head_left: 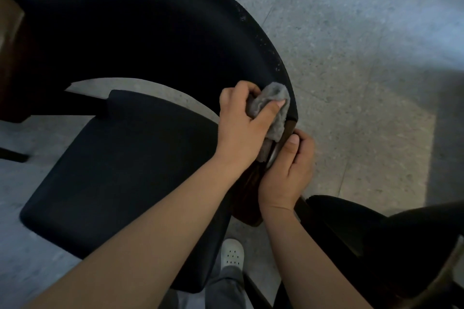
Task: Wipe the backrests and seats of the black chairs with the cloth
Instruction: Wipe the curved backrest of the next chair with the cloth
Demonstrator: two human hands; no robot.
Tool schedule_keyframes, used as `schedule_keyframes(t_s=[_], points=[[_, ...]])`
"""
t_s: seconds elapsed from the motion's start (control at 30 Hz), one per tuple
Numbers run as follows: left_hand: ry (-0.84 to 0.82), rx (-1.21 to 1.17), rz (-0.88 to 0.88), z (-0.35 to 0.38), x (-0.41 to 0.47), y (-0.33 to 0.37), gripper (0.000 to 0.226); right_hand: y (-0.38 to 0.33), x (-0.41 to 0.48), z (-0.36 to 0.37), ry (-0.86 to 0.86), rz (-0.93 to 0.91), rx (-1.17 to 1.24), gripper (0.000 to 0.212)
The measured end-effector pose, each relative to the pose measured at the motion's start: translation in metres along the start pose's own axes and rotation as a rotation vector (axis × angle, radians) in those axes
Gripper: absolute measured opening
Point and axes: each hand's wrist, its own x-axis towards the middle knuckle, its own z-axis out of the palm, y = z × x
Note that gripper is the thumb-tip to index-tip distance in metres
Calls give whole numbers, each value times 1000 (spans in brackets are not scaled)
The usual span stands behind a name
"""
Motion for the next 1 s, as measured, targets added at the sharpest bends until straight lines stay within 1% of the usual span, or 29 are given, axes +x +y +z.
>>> schedule_keyframes(t_s=[0.13, 0.2, 0.3, 0.47, 0.6, 0.73, 0.8, 0.87, 0.93, 1.0], points=[[77, -16, 52, 4, -6, -5, 19, -1, 1, 0, 3, -1, -9, 40], [124, -47, 38, 7, -7, -16, 15, -2, 0, 0, 0, 0, -1, 43], [211, -85, -43, 8, -4, -35, 12, -1, 0, -1, -2, 11, -3, 45], [279, -116, -160, 7, 1, -57, 8, -2, -1, -1, 10, 11, -47, 37], [258, -117, -294, 3, 1, -76, 5, -3, -1, -1, 11, 11, -54, 41], [234, -55, -442, -9, -3, -98, 10, -4, -1, -1, 8, 9, -54, 40], [235, -34, -404, -16, -9, -101, 10, -3, -1, -1, 5, 2, -49, 38], [230, -60, -263, -22, -14, -93, 10, -3, -1, -1, 7, -7, -50, 35], [216, -75, -95, -24, -16, -77, 16, -3, -1, -1, 10, -12, -60, 31], [172, -1, 8, -20, -15, -65, 20, -2, -1, 0, 13, -10, -60, 31]])
